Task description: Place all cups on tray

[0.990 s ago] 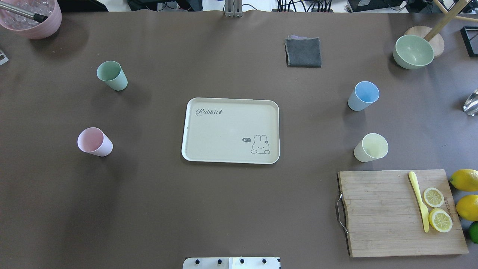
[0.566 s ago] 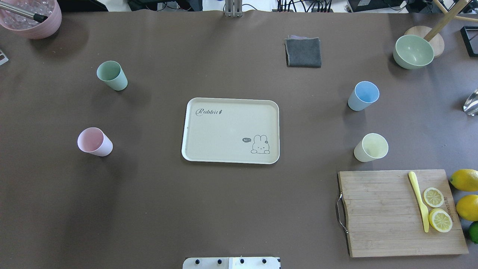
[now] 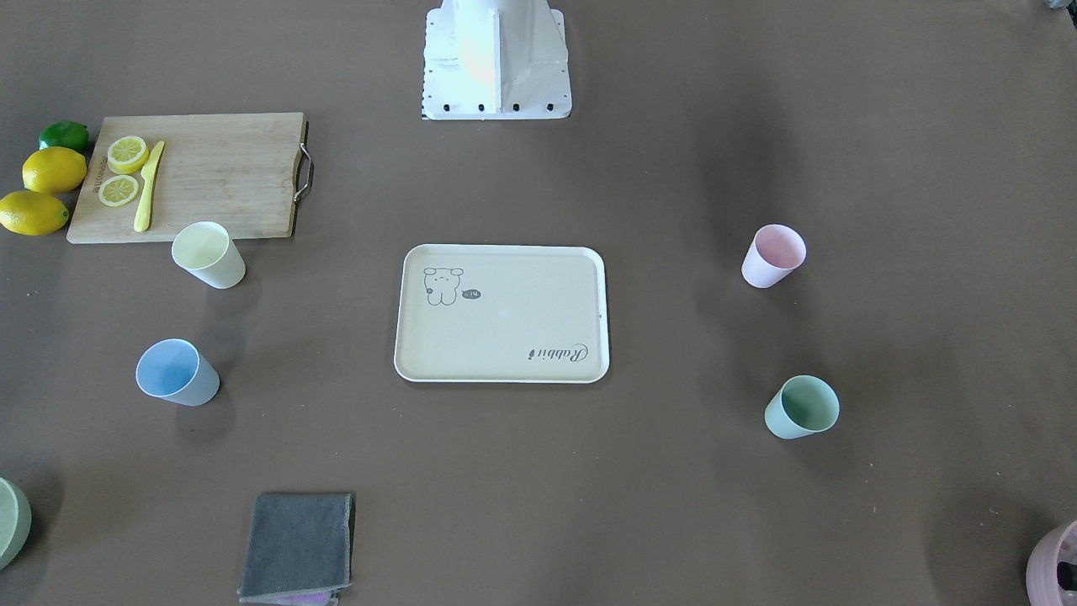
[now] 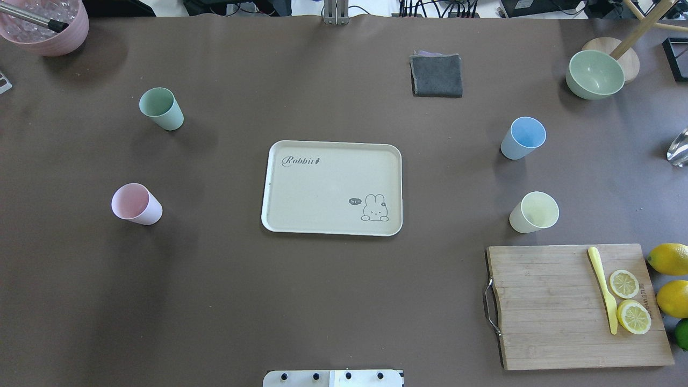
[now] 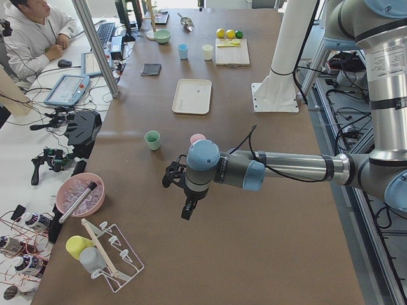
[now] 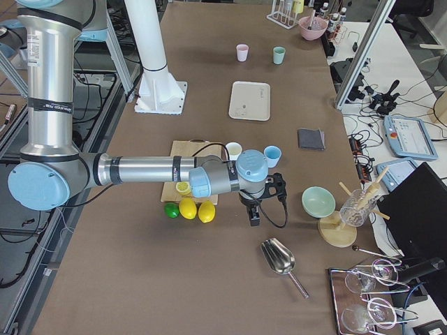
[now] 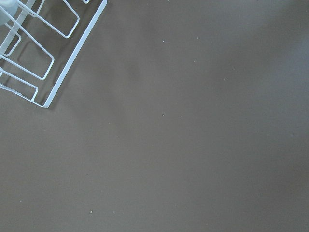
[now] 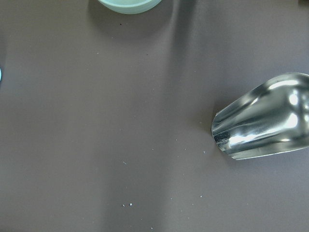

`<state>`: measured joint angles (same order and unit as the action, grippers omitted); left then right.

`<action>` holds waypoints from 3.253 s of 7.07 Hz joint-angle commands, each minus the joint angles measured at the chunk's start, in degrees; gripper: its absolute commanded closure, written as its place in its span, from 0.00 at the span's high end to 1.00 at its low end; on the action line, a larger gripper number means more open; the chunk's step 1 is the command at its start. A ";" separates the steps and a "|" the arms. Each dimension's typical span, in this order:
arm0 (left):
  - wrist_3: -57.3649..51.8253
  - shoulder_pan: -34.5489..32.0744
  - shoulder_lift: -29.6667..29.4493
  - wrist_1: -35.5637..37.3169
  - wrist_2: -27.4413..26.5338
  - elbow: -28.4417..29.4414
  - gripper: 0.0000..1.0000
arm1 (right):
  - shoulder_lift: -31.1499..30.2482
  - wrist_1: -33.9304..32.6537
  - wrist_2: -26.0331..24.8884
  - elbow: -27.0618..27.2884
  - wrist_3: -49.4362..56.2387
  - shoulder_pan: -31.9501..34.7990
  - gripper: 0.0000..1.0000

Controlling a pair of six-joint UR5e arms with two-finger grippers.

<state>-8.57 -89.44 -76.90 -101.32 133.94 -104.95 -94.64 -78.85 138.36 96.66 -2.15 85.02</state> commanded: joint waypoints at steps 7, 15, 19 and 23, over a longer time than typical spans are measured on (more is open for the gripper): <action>26.42 7.25 -0.89 -12.26 5.20 -1.05 0.98 | -0.19 0.19 3.76 6.57 -15.76 -6.32 0.99; 49.52 31.51 -7.29 -16.10 -8.52 -3.42 0.97 | 3.85 14.61 -7.83 8.64 -40.30 -32.00 0.87; 56.80 36.17 -11.16 -15.92 -8.61 -2.90 0.97 | 5.86 14.34 -9.51 7.41 -43.53 -36.14 0.00; 61.29 41.19 -15.91 -15.75 -11.42 1.05 0.59 | 14.18 10.94 -8.73 6.96 -48.36 -36.33 0.00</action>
<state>51.74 -49.03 -91.61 -117.08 122.70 -105.11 -84.47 -65.96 129.51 103.63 -47.40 48.78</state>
